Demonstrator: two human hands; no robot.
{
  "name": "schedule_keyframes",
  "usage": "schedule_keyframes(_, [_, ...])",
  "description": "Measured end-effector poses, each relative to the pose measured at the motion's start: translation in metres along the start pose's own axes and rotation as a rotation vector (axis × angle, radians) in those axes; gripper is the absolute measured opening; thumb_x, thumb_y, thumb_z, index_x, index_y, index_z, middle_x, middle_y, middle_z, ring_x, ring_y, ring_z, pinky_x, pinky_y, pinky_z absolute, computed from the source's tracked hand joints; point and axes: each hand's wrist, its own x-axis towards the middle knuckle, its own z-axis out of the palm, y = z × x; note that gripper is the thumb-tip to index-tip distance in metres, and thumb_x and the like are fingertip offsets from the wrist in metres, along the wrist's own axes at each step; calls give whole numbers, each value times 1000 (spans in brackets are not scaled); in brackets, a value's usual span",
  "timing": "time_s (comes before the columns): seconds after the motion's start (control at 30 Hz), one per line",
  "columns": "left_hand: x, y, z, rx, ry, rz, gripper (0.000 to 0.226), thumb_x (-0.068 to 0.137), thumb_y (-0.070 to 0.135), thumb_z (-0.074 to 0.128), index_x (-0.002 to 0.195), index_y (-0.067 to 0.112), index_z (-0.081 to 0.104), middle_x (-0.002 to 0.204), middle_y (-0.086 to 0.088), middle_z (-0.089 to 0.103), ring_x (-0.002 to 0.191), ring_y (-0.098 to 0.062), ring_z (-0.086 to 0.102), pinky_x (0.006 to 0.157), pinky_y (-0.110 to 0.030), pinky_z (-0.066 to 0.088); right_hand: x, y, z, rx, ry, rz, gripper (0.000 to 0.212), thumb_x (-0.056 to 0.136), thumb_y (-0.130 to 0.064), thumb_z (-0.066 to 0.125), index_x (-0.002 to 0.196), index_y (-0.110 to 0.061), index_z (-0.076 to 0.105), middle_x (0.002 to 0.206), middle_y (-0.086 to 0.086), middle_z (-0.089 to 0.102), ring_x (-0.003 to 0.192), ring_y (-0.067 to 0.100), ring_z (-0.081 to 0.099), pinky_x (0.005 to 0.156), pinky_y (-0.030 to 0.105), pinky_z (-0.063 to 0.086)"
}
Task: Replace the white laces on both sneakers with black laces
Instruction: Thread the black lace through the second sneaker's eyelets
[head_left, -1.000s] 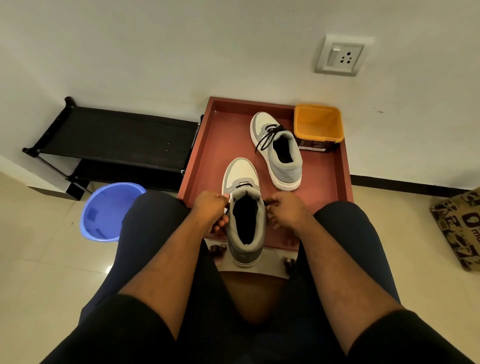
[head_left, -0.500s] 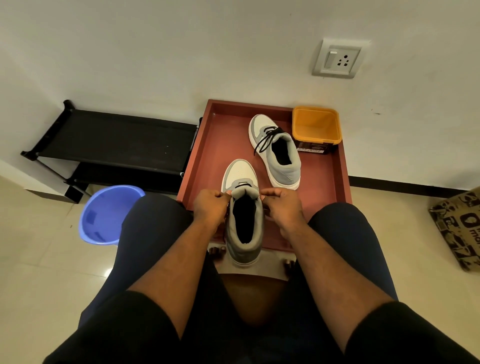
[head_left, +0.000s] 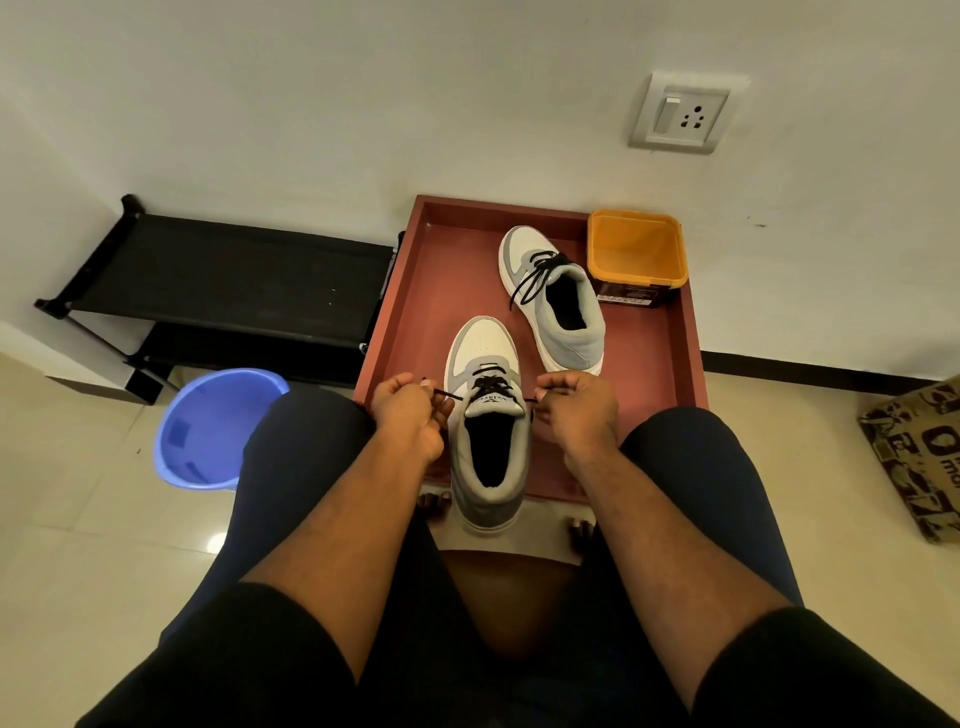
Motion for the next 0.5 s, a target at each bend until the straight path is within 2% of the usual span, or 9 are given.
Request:
schedule_keyframes(0.1, [-4, 3, 2, -47, -88, 6, 24, 98, -5, 40, 94, 16, 51, 83, -8, 55, 69, -22, 58, 67, -35, 54, -2, -4, 1, 54, -48, -41, 32, 84, 4, 65, 76, -27, 71, 76, 1, 72, 74, 20, 68, 79, 46, 59])
schedule_keyframes(0.17, [-12, 7, 3, -77, -164, 24, 19, 99, 0, 44, 98, 16, 53, 84, -8, 59, 74, -23, 62, 69, -36, 56, -7, -11, 0, 123, -74, -84, 28, 88, 4, 61, 88, -22, 72, 87, 2, 73, 80, 13, 68, 82, 34, 58])
schedule_keyframes(0.27, [-19, 13, 4, 134, -259, 278, 20, 95, 1, 54, 107, 17, 58, 95, -10, 63, 82, -21, 65, 70, -32, 58, -18, -29, -5, 180, -148, -194, 38, 92, 11, 48, 103, -18, 70, 98, -1, 71, 85, -1, 65, 79, 16, 50])
schedule_keyframes(0.37, [-31, 20, 10, 330, -385, 541, 29, 90, -1, 62, 111, 19, 59, 102, -16, 65, 85, -21, 66, 77, -32, 57, -23, -48, -3, 226, -273, -269, 51, 90, 18, 41, 114, -20, 65, 109, -2, 69, 99, -1, 65, 84, 16, 49])
schedule_keyframes(0.5, [-41, 28, 10, 378, -449, 660, 34, 92, -5, 55, 121, 13, 51, 101, -14, 71, 82, -17, 67, 77, -31, 55, -31, -70, 3, 385, -398, -231, 44, 92, 17, 39, 123, -5, 60, 109, 8, 68, 88, 0, 68, 72, 16, 51])
